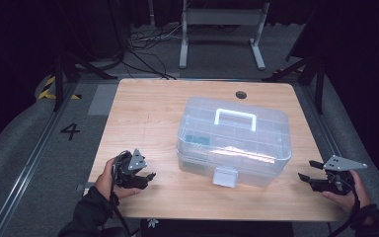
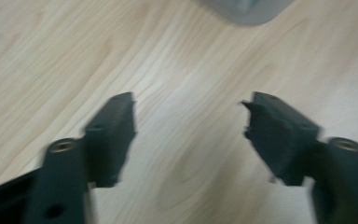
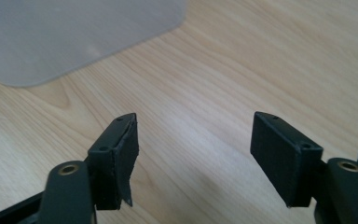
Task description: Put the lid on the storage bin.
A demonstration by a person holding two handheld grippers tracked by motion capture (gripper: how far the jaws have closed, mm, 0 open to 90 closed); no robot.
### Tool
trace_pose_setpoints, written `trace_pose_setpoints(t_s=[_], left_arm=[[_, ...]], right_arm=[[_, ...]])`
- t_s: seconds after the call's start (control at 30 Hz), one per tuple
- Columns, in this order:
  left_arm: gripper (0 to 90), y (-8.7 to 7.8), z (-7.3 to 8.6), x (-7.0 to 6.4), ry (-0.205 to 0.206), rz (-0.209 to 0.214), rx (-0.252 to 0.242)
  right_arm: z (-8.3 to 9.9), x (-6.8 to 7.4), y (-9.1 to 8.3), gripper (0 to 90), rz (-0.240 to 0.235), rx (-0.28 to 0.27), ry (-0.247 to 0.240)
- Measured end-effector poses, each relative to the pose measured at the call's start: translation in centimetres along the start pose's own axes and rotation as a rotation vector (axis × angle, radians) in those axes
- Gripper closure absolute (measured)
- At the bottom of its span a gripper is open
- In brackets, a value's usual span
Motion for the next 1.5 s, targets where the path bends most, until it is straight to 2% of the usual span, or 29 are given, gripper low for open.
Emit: trace_pose_setpoints(t_s=[0.1,0.13,0.23,0.27,0.3,0.37,0.47,0.5,0.53,0.6,0.63,0.7,0.73,0.77,0.83,0.87,1.5], left_arm=[[22.0,0.3,1.0,0.2,0.0,-0.037,-0.01],[21.9,0.3,1.5,0.3,-0.018,-0.037,-0.021],[20.3,0.9,2.8,0.1,-0.053,-0.01,-0.015],[18.7,1.1,3.2,0.0,-0.07,0.004,-0.029],[17.4,1.0,3.4,0.1,-0.076,0.003,-0.043],[18.1,1.0,3.9,0.3,-0.117,0.013,-0.068],[17.3,0.9,4.2,0.5,-0.155,0.022,-0.063],[17.2,1.0,4.3,0.5,-0.17,0.038,-0.063],[17.3,1.0,4.3,0.6,-0.171,0.035,-0.064],[17.2,1.1,4.3,0.7,-0.194,0.05,-0.052],[17.2,1.2,4.3,0.8,-0.214,0.071,-0.053],[17.0,1.1,4.3,0.8,-0.219,0.069,-0.051],[17.7,1.1,4.3,0.8,-0.219,0.072,-0.054],[18.1,1.1,4.3,0.8,-0.22,0.072,-0.054],[18.2,1.1,4.3,0.8,-0.22,0.069,-0.053],[18.2,1.1,4.3,0.8,-0.221,0.072,-0.053],[18.1,1.1,4.3,0.8,-0.221,0.072,-0.051]], right_arm=[[1.1,-0.4,0.3,30.2,0.004,0.01,0.026],[1.4,-0.5,0.4,29.7,0.007,0.015,0.034],[2.3,-0.8,0.7,27.7,0.015,0.028,0.07],[2.6,-0.8,0.8,27.4,0.012,0.031,0.075],[2.8,-0.8,0.8,27.1,0.006,0.014,0.091],[3.1,-1.0,0.6,25.5,0.008,0.009,0.106],[3.6,-1.3,0.5,20.5,0.016,0.006,0.154],[3.7,-1.4,0.4,19.2,0.016,0.007,0.167],[3.9,-1.5,0.4,18.6,0.012,0.011,0.188],[4.2,-1.7,0.3,18.6,0.027,-0.012,0.199],[4.2,-1.7,0.3,18.6,0.029,-0.02,0.195],[4.0,-1.5,0.2,27.1,0.028,-0.01,0.185],[3.8,-1.3,0.3,27.4,0.03,-0.002,0.173],[3.5,-1.2,0.4,27.2,0.041,0.002,0.167],[3.0,-0.7,0.9,21.1,0.006,0.011,0.18],[2.8,-0.4,1.1,19.8,0.004,0.018,0.175],[2.7,-0.3,1.3,19.3,0.023,0.022,0.202]])
Point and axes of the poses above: each handheld gripper's, and its own axes: y roughly forward along the jaws, z roughly out of its underside, x roughly to its left, the point moved 4 cm from there along y, roughly forward along the jaws, and after that the axes turned 3 degrees about x, right-handed, at the moved point
